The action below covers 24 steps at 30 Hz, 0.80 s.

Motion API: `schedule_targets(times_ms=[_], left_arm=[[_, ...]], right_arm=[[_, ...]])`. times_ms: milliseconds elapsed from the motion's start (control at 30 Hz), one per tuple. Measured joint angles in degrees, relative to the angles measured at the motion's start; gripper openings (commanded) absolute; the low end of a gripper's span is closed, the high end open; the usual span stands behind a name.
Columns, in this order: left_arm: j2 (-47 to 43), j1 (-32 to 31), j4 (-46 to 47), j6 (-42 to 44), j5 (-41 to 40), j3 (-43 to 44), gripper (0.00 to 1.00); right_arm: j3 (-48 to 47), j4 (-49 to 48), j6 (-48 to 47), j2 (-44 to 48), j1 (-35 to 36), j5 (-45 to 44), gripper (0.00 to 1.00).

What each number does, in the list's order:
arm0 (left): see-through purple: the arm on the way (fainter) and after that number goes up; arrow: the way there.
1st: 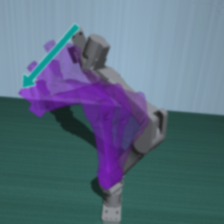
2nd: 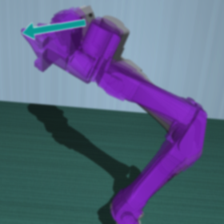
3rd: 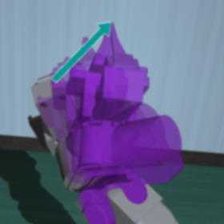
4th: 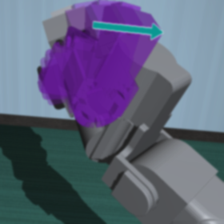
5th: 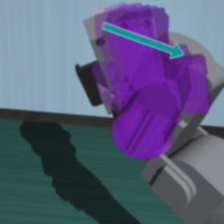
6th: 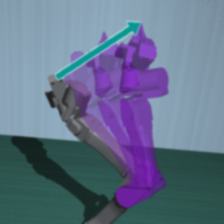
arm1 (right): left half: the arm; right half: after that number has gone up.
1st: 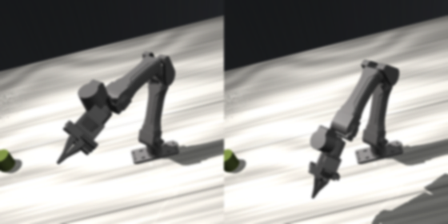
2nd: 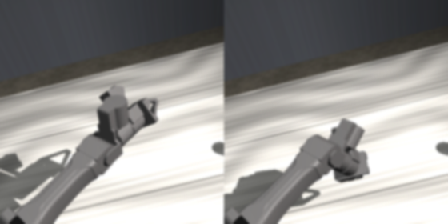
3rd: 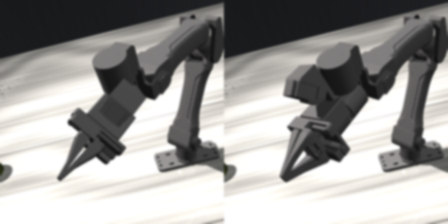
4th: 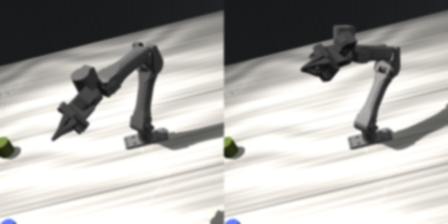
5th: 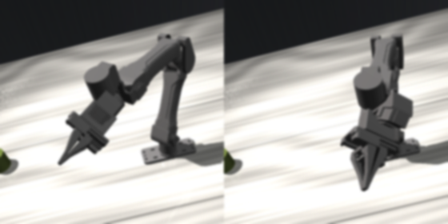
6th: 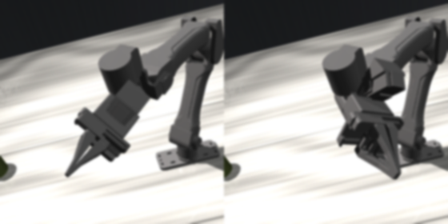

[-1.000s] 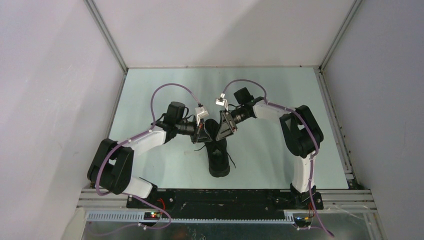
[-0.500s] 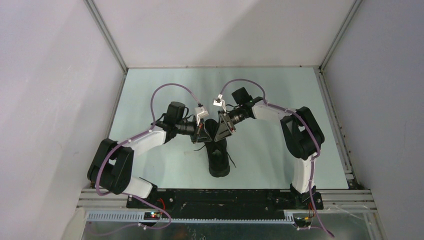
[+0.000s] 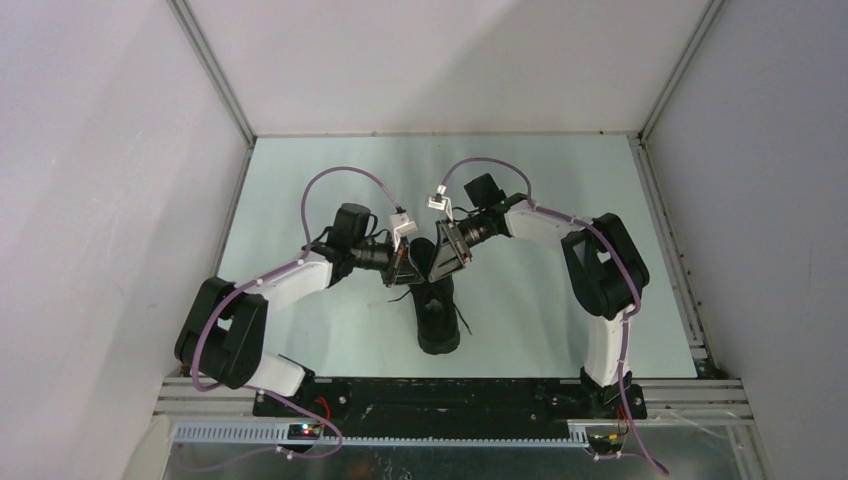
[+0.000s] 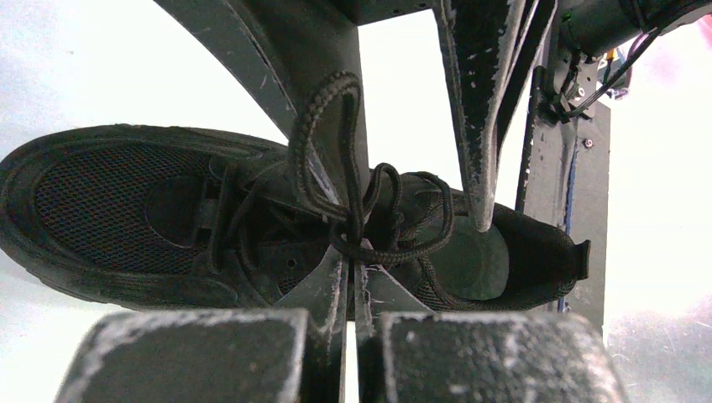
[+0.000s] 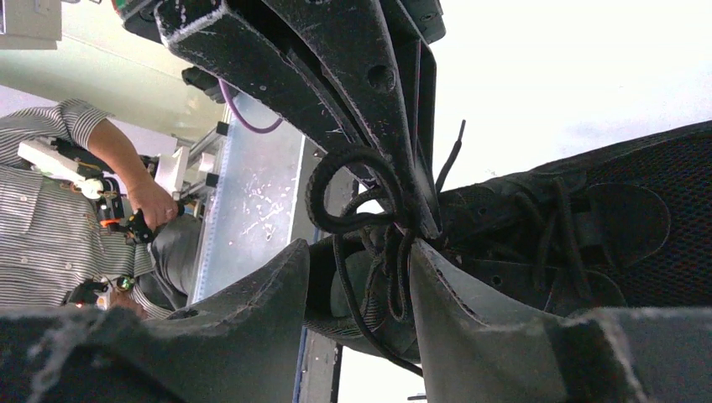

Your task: Tie the shoes

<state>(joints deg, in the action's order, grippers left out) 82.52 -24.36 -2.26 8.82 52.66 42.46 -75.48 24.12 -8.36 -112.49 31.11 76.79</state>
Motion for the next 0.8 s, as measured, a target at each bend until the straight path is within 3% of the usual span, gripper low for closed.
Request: schedule_targets(times_ms=[467,800], left_arm=[[0.31,-0.11,-0.13,-1.84,-1.42,0.42,0.00],[0.31,-0.11,0.02,-1.95,-1.53,0.42,0.00]], right_arm=[[0.00,1.16,-2.34,2.56,2.23,-8.00,0.47],[0.00,1.49,-3.89,2.84,2.58,-10.69,0.14]])
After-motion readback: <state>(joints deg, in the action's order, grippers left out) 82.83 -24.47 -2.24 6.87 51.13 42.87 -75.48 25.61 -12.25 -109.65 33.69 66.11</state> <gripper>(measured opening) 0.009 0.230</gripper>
